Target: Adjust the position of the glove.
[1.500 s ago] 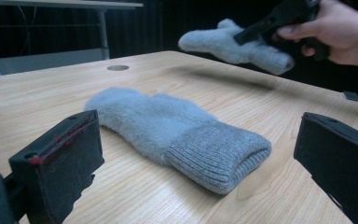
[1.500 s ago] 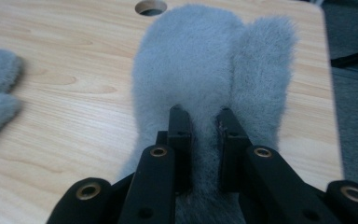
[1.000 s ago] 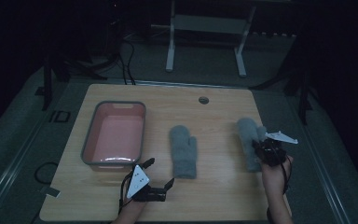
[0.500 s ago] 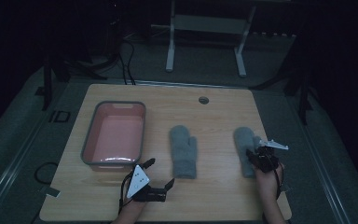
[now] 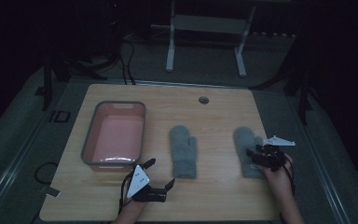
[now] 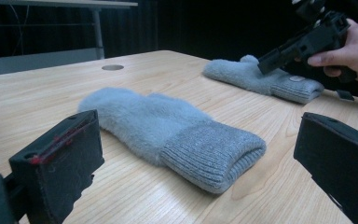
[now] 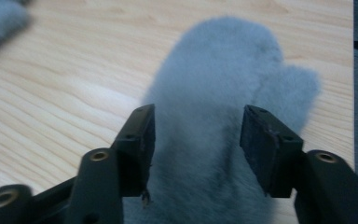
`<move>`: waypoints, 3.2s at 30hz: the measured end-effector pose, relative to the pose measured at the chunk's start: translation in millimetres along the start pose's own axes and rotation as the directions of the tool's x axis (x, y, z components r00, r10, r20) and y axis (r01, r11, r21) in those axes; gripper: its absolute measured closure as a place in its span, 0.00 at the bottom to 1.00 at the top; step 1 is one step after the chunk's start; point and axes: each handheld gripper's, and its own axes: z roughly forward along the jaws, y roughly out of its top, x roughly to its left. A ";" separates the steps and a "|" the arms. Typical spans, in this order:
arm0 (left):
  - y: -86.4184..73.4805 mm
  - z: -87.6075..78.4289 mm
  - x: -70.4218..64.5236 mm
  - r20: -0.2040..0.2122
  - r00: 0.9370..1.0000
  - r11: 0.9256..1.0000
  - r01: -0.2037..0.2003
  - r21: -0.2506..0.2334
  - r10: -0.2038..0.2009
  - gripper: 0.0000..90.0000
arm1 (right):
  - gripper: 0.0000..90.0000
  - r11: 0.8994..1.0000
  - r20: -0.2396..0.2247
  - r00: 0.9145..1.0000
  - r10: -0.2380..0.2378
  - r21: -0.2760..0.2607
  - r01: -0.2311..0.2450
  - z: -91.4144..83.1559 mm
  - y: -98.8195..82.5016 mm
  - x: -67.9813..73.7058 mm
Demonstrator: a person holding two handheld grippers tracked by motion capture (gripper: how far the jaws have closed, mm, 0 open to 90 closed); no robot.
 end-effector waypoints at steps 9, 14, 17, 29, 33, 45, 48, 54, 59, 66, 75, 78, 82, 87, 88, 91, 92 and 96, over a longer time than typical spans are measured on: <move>0.0 -0.1 0.0 -0.002 1.000 1.000 0.000 0.000 0.000 0.02 | 0.70 0.999 -0.006 0.999 -0.032 -0.005 0.032 12.0 -17.3 1.2; 0.0 0.0 0.0 -0.002 1.000 1.000 0.000 0.000 0.000 0.02 | 0.84 0.996 0.016 0.996 0.083 -0.022 -0.082 13.6 -17.3 6.0; 0.0 0.0 -0.1 -0.002 1.000 1.000 -0.001 0.000 0.001 0.02 | 0.88 0.992 0.043 0.992 0.121 -0.032 -0.119 10.6 -13.2 10.9; 0.0 -0.3 -0.1 -0.002 1.000 1.000 -0.003 0.001 0.003 0.02 | 0.89 0.983 0.093 0.983 0.159 -0.107 -0.149 -8.9 28.2 45.2; 0.0 -0.4 -0.2 -0.002 1.000 1.000 -0.004 0.000 0.004 0.02 | 0.89 0.979 0.084 0.984 0.157 -0.143 -0.144 -16.0 46.3 62.4; -0.2 -1.5 -0.9 -0.006 1.000 1.000 -0.007 -0.011 0.007 0.02 | 0.89 0.975 -0.017 0.990 0.137 -0.174 -0.138 -14.0 80.1 121.4; -0.3 -1.3 -0.8 -0.007 1.000 1.000 -0.005 -0.005 0.005 0.02 | 0.89 0.976 -0.053 0.989 0.139 -0.165 -0.146 -8.7 84.0 138.8; -0.1 -2.0 -0.9 -0.010 1.000 1.000 -0.005 -0.010 0.005 0.02 | 0.89 0.978 -0.099 0.987 0.124 -0.159 -0.138 3.4 89.7 177.6; -0.3 -1.8 -1.6 -0.013 1.000 1.000 -0.013 -0.005 0.013 0.02 | 0.89 0.982 -0.127 0.986 0.112 -0.138 -0.130 22.6 89.3 203.3; -0.2 -2.0 -2.0 -0.007 1.000 1.000 -0.012 -0.008 0.012 0.02 | 0.89 0.982 -0.172 0.973 0.154 -0.082 -0.170 42.9 76.8 220.3; -0.3 -1.2 -1.9 0.003 1.000 1.000 -0.007 -0.003 0.007 0.02 | 0.80 0.986 -0.162 0.974 0.161 -0.025 -0.167 62.8 58.4 226.0; -0.3 -0.8 -2.3 0.001 1.000 1.000 -0.008 -0.003 0.008 0.02 | 0.76 0.987 -0.162 0.974 0.156 -0.021 -0.161 64.4 57.1 226.8; 0.0 -0.6 -1.6 -0.007 1.000 1.000 0.000 0.003 0.000 0.02 | 0.61 0.984 -0.193 0.967 0.169 -0.024 -0.177 61.1 58.8 224.7; 0.0 -0.3 -0.7 -0.018 1.000 1.000 0.012 0.002 -0.012 0.02 | 0.53 0.993 -0.219 0.970 0.107 -0.027 -0.116 49.4 65.0 218.0; -0.1 -0.4 -0.7 -0.024 1.000 1.000 0.011 -0.001 -0.011 0.02 | 0.51 0.994 -0.220 0.971 0.096 -0.038 -0.107 47.1 65.2 215.4; -0.1 -0.6 -0.3 -0.031 0.999 1.000 0.014 -0.002 -0.014 0.02 | 0.38 0.994 -0.206 0.976 0.074 -0.067 -0.089 38.6 66.6 203.5; -0.1 -0.6 -0.2 -0.030 0.999 1.000 0.015 -0.002 -0.015 0.02 | 0.33 0.993 -0.208 0.975 0.080 -0.072 -0.097 36.5 67.1 199.7; 1.0 0.6 0.2 0.005 1.000 0.999 0.030 0.018 -0.031 0.02 | 0.16 0.996 -0.264 0.963 0.055 -0.057 -0.072 26.6 69.5 180.1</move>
